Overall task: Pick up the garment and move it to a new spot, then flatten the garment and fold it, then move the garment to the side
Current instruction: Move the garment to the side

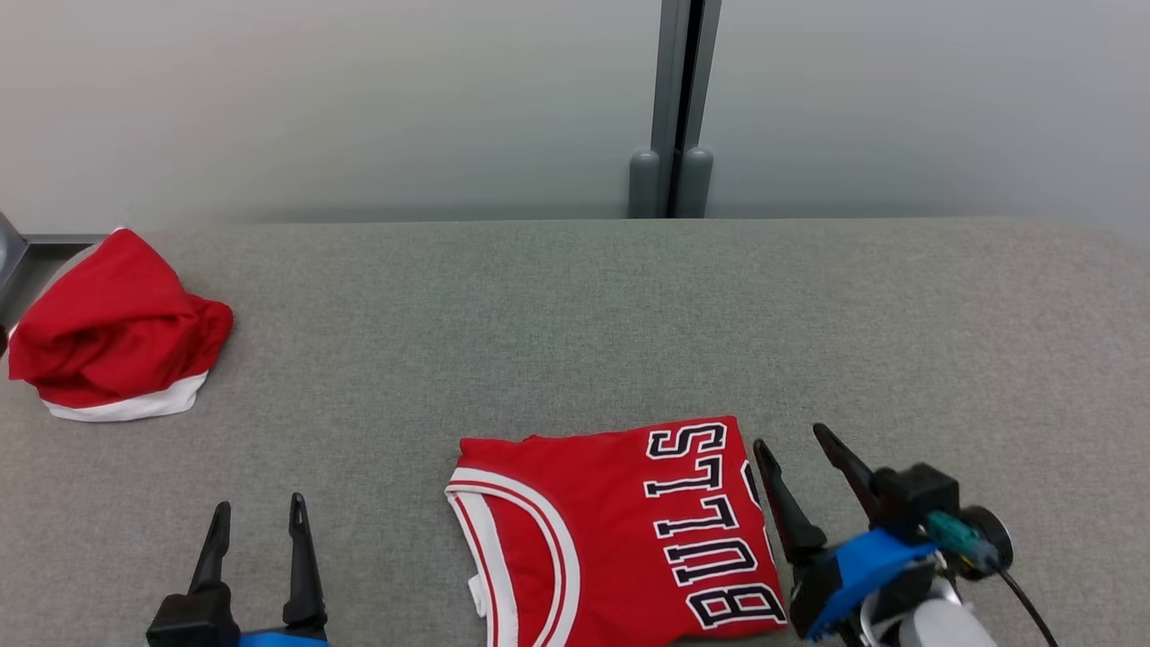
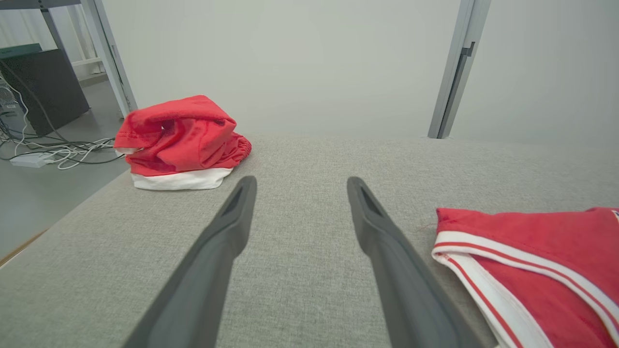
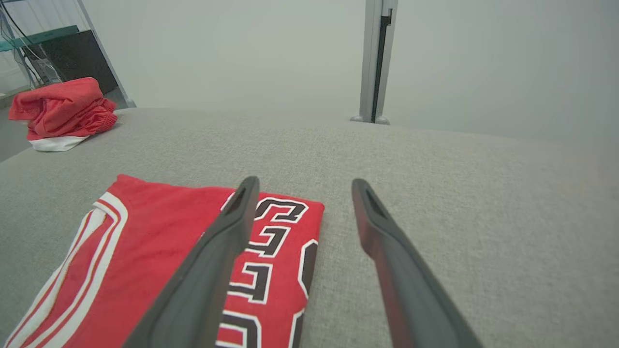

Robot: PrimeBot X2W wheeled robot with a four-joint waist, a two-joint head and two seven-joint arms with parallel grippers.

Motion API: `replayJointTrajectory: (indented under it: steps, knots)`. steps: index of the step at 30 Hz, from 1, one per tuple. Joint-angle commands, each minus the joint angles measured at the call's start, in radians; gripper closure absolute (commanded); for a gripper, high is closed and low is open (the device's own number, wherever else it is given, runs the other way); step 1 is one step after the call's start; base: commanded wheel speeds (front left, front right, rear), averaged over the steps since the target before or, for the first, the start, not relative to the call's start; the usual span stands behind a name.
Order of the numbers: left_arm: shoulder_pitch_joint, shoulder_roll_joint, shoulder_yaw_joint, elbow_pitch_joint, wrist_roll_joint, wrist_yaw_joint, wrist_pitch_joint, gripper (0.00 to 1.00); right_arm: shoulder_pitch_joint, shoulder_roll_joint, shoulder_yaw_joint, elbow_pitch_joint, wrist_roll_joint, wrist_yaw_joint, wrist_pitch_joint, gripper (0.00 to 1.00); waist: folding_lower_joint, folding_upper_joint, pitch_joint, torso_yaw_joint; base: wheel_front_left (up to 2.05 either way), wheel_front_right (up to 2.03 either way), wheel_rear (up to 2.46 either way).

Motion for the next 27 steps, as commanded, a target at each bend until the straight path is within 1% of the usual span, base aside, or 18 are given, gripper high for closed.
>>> replayJointTrajectory:
  steps: [1, 3, 4, 6, 10, 23, 27]
  knots:
    - [-0.028, 0.000, 0.000, -0.007, -0.004, 0.001, -0.005, 0.00, -0.051, -0.003, 0.009, 0.022, -0.017, 0.000, 0.029, 0.00, -0.0001, -0.0002, 0.013, 0.005, 0.00, 0.00, 0.00]
    - [-0.031, -0.001, -0.003, -0.009, -0.004, 0.001, -0.005, 0.00, -0.078, -0.003, 0.014, 0.032, -0.016, 0.000, 0.044, 0.00, -0.0001, -0.0002, 0.020, 0.007, 0.00, 0.00, 0.00]
    - [-0.039, -0.001, -0.010, -0.011, -0.005, 0.003, -0.005, 0.00, -0.125, -0.003, 0.024, 0.063, -0.021, 0.000, 0.078, 0.00, -0.0001, -0.0002, 0.035, 0.012, 0.00, 0.00, 0.00]
    - [-0.050, -0.001, -0.016, -0.013, -0.009, 0.003, -0.005, 0.00, -0.154, -0.003, 0.035, 0.097, -0.018, 0.000, 0.106, 0.00, -0.0001, -0.0002, 0.051, 0.019, 0.00, 0.00, 0.00]
    - [-0.067, -0.002, -0.016, -0.009, -0.016, 0.001, -0.005, 0.00, -0.168, -0.003, 0.045, 0.164, -0.011, 0.000, 0.135, 0.00, -0.0001, -0.0002, 0.071, 0.031, 0.00, 0.00, 0.00]
    - [-0.084, -0.003, -0.026, -0.013, -0.030, 0.013, -0.005, 0.00, -0.103, -0.003, 0.098, 0.317, 0.042, 0.000, 0.115, 0.00, -0.0001, -0.0002, 0.100, 0.026, 0.00, 0.00, 0.00]
    - [-0.084, -0.003, -0.027, -0.013, -0.033, 0.011, -0.005, 0.00, -0.093, -0.002, 0.146, 0.354, 0.094, 0.001, 0.102, 0.00, -0.0001, -0.0002, 0.102, 0.026, 0.00, 0.00, 0.00]
